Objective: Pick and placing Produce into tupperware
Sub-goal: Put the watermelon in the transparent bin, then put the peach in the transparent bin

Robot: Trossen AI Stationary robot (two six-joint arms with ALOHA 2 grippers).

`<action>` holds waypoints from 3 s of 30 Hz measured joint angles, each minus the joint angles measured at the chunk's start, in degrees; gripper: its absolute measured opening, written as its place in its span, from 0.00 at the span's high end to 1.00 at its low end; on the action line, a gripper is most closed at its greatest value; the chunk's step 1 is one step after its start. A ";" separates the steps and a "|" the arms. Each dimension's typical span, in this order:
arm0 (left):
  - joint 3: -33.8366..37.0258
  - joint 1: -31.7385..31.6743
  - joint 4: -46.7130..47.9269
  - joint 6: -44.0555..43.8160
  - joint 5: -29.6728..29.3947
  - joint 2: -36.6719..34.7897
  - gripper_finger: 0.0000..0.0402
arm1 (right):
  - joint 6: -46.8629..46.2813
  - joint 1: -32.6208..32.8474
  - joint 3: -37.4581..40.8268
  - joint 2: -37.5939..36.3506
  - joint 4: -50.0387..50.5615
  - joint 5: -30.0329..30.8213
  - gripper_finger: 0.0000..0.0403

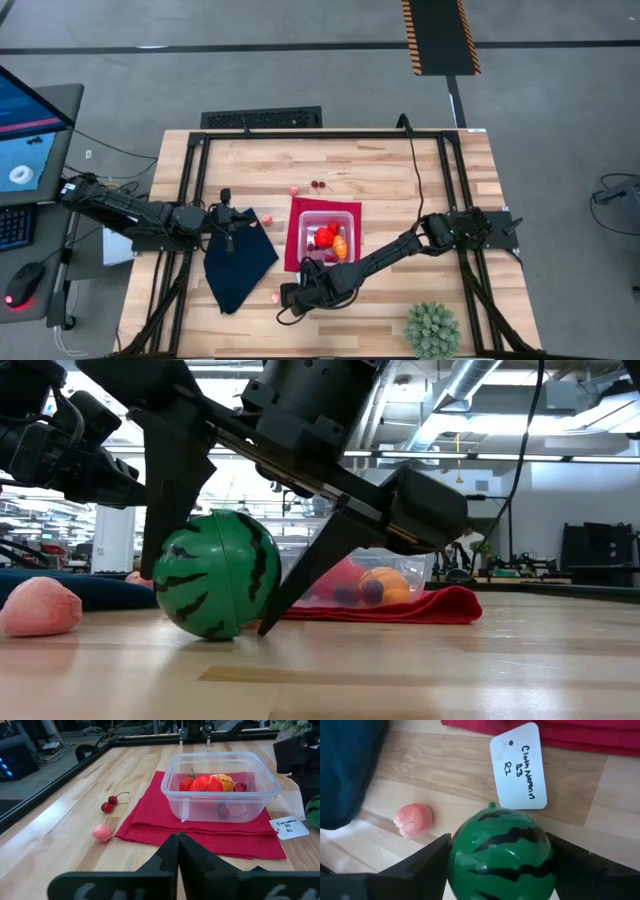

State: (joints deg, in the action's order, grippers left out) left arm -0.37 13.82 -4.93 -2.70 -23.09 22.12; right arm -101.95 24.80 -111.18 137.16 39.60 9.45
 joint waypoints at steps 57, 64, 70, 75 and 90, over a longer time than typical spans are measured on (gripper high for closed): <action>0.01 0.00 -0.02 0.02 -0.02 -0.01 1.00 | -1.05 -5.03 -23.76 -0.93 49.04 10.07 0.22; -0.01 0.00 -0.02 0.00 -0.01 -0.01 1.00 | 1.46 -11.15 -23.76 -1.11 49.91 7.09 0.22; 0.01 0.00 -0.02 0.00 0.00 0.01 1.00 | 7.40 -14.40 -23.76 -1.11 48.71 2.33 0.18; -0.01 0.00 -0.02 0.00 0.00 0.01 1.00 | 9.30 -14.40 -23.40 -1.09 48.12 1.37 0.08; 0.00 0.00 -0.02 0.00 -0.01 -0.01 1.00 | 4.91 -8.73 -22.54 -1.51 50.49 8.44 0.19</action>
State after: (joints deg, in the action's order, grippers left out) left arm -0.37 13.82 -4.95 -2.70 -23.10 22.11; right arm -97.04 16.07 -133.71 135.66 90.08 17.90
